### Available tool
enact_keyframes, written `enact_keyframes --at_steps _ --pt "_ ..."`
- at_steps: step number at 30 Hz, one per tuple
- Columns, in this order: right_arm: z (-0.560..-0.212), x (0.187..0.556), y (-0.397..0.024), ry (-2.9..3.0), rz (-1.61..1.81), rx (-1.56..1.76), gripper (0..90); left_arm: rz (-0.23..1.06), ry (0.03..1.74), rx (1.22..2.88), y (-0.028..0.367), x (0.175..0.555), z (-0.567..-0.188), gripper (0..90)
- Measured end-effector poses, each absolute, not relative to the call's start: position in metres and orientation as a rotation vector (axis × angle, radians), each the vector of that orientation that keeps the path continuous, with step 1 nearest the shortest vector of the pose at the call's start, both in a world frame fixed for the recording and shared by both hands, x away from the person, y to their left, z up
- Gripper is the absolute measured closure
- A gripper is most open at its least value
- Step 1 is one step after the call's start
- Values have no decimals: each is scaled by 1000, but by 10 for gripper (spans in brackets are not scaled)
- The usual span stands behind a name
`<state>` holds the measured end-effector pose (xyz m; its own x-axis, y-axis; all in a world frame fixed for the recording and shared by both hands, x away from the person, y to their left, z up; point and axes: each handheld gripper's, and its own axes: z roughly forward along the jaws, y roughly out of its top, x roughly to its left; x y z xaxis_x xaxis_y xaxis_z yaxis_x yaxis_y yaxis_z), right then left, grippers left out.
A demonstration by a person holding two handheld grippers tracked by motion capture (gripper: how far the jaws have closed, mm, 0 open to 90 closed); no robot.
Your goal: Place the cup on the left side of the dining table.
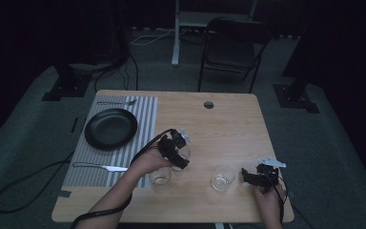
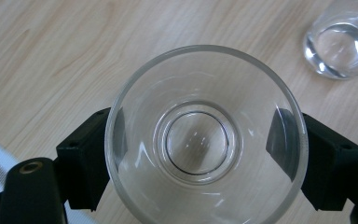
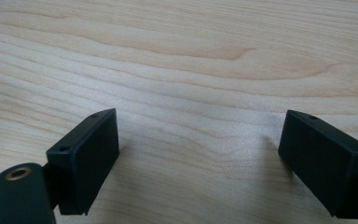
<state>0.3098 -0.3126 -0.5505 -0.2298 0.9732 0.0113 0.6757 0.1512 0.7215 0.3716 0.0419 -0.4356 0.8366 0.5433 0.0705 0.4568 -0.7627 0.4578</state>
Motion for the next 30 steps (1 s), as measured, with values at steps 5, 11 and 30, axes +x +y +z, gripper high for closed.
enact_keyframes --at_steps 5,11,30 --pt "-550 310 -313 1971 851 1568 118 288 795 2565 57 376 -432 180" --pt "-550 310 -312 1971 851 1570 118 315 855 2557 75 381 -431 180" --pt "-550 310 -313 1971 851 1569 118 366 1050 2511 143 392 -431 180"
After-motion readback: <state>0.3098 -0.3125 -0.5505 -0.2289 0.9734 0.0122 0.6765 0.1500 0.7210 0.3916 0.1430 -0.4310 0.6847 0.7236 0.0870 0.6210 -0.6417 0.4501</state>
